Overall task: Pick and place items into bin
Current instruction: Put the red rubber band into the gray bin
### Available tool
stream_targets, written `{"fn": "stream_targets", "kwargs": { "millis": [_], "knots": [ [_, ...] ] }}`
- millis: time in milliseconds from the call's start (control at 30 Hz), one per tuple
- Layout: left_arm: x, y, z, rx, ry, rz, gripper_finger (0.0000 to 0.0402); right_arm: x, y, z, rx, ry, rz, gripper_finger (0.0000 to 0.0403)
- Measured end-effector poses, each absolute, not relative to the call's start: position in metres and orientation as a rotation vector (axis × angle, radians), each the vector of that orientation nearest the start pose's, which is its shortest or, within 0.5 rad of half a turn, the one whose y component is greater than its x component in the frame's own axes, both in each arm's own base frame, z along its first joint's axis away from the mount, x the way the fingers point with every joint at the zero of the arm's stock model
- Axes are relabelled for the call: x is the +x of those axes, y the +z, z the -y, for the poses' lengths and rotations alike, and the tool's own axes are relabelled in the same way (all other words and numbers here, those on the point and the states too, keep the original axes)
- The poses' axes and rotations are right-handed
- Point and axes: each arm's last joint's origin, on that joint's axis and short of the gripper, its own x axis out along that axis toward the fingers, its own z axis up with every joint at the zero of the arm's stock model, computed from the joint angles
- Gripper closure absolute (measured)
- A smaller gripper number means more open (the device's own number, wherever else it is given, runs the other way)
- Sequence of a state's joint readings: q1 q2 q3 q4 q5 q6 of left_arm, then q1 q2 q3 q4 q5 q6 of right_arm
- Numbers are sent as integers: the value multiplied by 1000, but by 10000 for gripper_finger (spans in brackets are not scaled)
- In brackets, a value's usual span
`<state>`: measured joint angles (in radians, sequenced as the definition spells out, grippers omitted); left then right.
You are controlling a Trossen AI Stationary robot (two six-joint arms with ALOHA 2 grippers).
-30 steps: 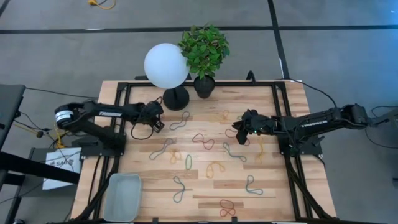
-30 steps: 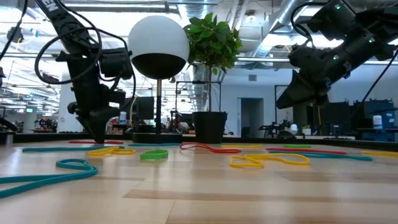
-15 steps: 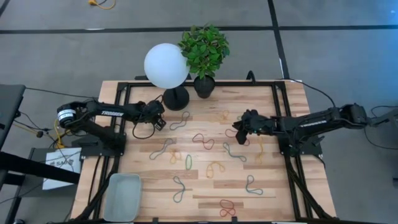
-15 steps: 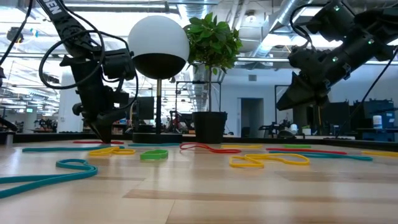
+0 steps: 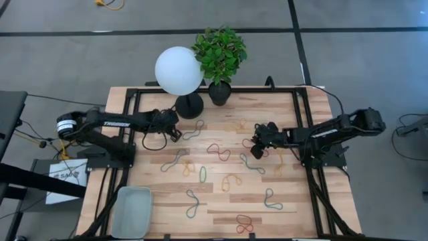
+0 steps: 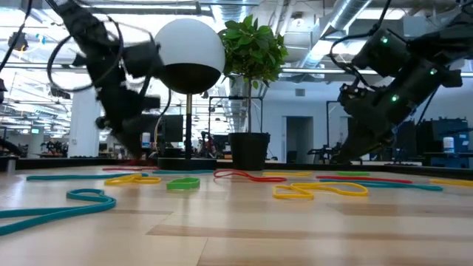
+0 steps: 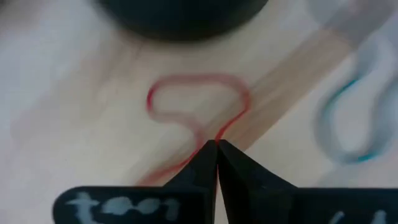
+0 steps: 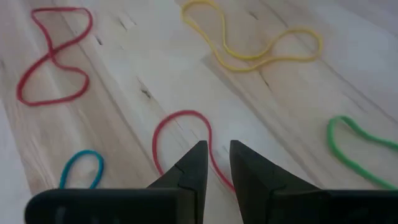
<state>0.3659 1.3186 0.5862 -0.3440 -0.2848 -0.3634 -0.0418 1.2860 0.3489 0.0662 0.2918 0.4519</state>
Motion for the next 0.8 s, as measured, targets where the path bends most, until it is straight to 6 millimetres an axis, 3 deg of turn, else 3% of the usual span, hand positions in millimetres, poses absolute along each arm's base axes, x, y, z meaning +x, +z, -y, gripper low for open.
{"fn": "stream_targets", "kwargs": {
  "millis": [200,367,500,633,800],
  "knots": [
    [205,221,-56,-330,707,-870,401,204,133,15,337,-488,-720,339],
    [191,275,-17,-354,575,-758,401,207,148,8,340,-439,-659,339],
    [173,307,15,-405,422,-664,401,208,153,2,334,-406,-642,339],
    [164,310,34,-341,427,-585,401,209,154,-2,328,-387,-644,339],
    [172,278,38,-168,617,-604,400,209,154,-3,329,-382,-634,339]
  ]
}}
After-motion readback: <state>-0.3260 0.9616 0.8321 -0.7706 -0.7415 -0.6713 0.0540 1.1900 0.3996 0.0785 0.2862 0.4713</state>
